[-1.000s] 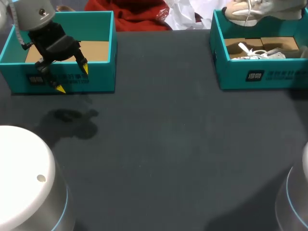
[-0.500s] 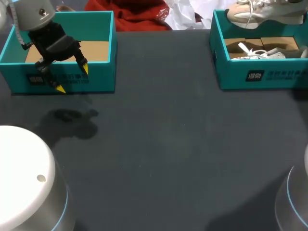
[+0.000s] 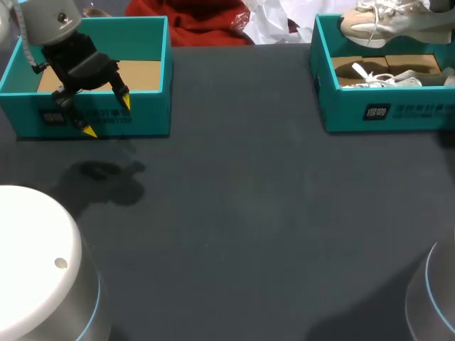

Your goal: Take the shoe out of the shoebox, open the shoe tongue, remove and reinsert the insole, then place the shoe into the shoebox

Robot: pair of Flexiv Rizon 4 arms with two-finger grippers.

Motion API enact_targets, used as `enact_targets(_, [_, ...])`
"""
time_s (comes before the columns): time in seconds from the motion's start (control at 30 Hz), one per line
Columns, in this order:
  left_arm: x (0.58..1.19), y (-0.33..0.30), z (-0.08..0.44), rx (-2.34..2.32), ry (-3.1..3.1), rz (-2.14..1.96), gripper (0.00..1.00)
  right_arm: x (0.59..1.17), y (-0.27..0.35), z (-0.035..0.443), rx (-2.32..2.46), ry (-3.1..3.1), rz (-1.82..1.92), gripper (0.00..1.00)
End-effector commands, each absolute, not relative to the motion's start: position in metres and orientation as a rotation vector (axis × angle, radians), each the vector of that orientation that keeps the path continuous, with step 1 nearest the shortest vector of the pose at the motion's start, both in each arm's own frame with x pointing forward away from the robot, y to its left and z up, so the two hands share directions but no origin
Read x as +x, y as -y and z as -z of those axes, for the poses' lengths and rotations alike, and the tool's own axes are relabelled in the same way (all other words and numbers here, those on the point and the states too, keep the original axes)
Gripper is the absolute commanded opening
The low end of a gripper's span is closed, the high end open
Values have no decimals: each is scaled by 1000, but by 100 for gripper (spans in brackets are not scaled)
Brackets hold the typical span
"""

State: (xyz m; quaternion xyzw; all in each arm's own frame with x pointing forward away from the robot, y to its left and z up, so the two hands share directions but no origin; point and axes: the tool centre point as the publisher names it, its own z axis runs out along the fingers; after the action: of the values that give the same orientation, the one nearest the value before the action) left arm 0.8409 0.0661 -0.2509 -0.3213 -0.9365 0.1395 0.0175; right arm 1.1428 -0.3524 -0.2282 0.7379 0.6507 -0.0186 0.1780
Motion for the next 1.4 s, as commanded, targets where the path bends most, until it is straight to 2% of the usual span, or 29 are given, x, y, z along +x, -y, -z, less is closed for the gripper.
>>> enact_targets(0.03, [841,-66,251,-999,2910,-429,100,1143,352,238,2085,-1848,63,0])
enact_targets(1.4, [841,-66,251,-999,2910,-429,100,1160,360,315,2128,-1870,115,0])
